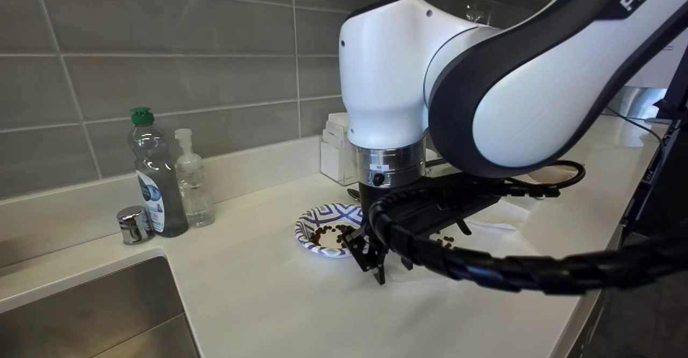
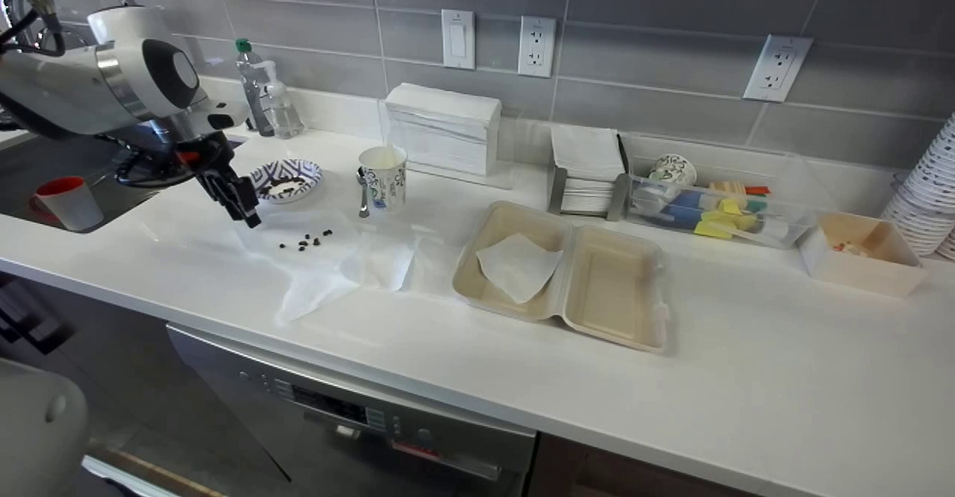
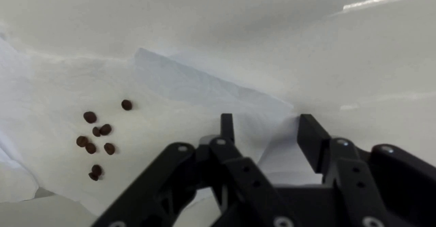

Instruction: Fold the napkin on the left in half and put the napkin on the right in the food pack then pour the contents on the folded napkin into the coffee cup.

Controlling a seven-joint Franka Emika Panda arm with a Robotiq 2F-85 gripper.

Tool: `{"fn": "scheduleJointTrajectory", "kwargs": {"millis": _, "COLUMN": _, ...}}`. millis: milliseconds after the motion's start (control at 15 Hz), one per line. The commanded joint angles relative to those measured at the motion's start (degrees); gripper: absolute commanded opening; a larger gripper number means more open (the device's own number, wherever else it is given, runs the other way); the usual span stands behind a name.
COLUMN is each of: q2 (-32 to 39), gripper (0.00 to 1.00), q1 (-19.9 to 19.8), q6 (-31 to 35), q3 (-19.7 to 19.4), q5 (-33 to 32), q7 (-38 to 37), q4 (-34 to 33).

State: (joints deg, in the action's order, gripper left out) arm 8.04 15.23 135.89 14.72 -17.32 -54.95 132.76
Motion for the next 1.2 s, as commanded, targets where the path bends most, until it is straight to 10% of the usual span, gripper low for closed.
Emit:
{"fn": "scheduleJointTrajectory", "kwargs": {"millis": 0, "q2": 1.91, "gripper": 0.32, "q1": 1.79, "q6": -1.01, "q3": -1.69, "q5": -2.27, "q7": -1.49, "q4": -1.22}}
{"fn": "scheduleJointTrajectory", "kwargs": {"millis": 467, "q2": 1.63, "gripper": 0.0, "q1": 2.62, "q6": -4.76, "q3": -2.12, "q5": -1.69, "q7": -0.91, "q4": -1.79}}
{"fn": "scheduleJointTrajectory", "kwargs": {"millis": 1133, "q2": -4.07, "gripper": 0.0, "q1": 2.36, "q6": -3.24, "q3": -0.57, "q5": 1.22, "q7": 2.22, "q4": 0.0}}
